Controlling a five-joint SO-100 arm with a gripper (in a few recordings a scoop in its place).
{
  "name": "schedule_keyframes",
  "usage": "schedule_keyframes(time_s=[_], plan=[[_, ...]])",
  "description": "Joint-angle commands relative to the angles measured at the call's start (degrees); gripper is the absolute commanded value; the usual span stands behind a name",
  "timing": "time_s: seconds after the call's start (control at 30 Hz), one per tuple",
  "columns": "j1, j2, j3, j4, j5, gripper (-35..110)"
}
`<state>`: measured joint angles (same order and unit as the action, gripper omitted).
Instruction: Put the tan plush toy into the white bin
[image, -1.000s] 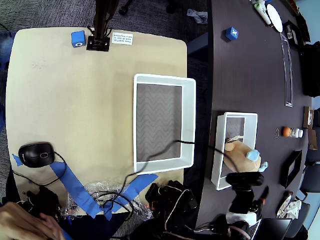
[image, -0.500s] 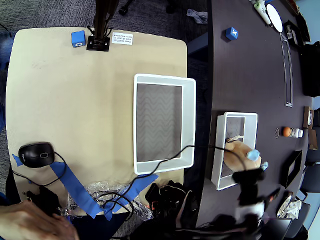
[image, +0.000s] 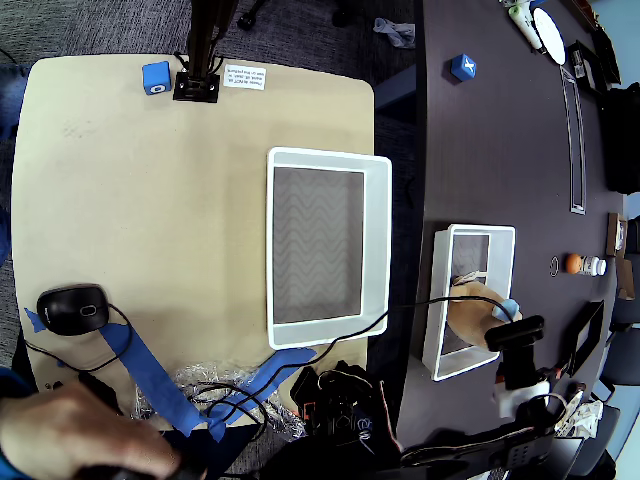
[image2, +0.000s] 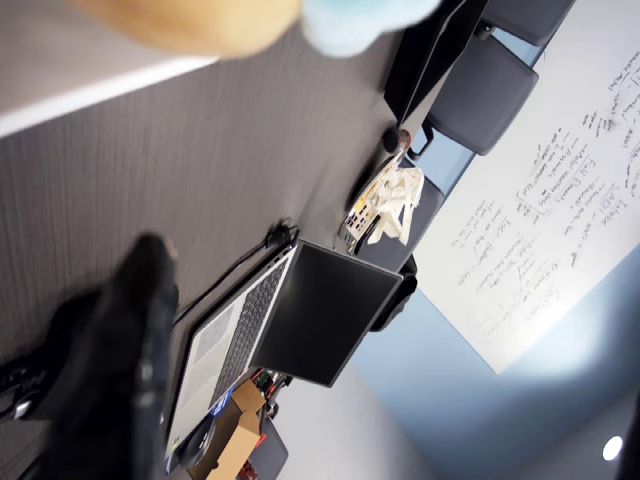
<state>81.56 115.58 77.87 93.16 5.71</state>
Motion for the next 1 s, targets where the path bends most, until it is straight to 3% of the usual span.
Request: schedule_keyframes(time_s=[0.0,0.47,0.97], plan=[[-2.37,-3.78,-8.44,0.97,0.79,67],[-8.09,-20.57,-12.22,5.71,0.79,67],[-9.84,-21.97,-6.50,6.06,0.53,67]])
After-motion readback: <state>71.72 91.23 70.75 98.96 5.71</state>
